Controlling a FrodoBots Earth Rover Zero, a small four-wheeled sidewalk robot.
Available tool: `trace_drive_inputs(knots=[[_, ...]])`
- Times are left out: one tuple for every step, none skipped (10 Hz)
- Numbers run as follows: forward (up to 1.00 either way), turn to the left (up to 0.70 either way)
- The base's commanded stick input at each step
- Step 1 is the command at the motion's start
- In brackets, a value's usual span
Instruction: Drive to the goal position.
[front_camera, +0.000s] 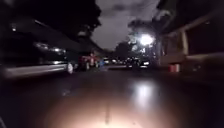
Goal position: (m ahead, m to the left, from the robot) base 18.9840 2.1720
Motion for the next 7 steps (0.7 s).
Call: trace_drive_inputs(knots=[[1.00,0.00],[1.00,0.00],[1.00,0.00],[1.00,0.00],[1.00,0.00],[1.00,0.00],[1.00,0.00]])
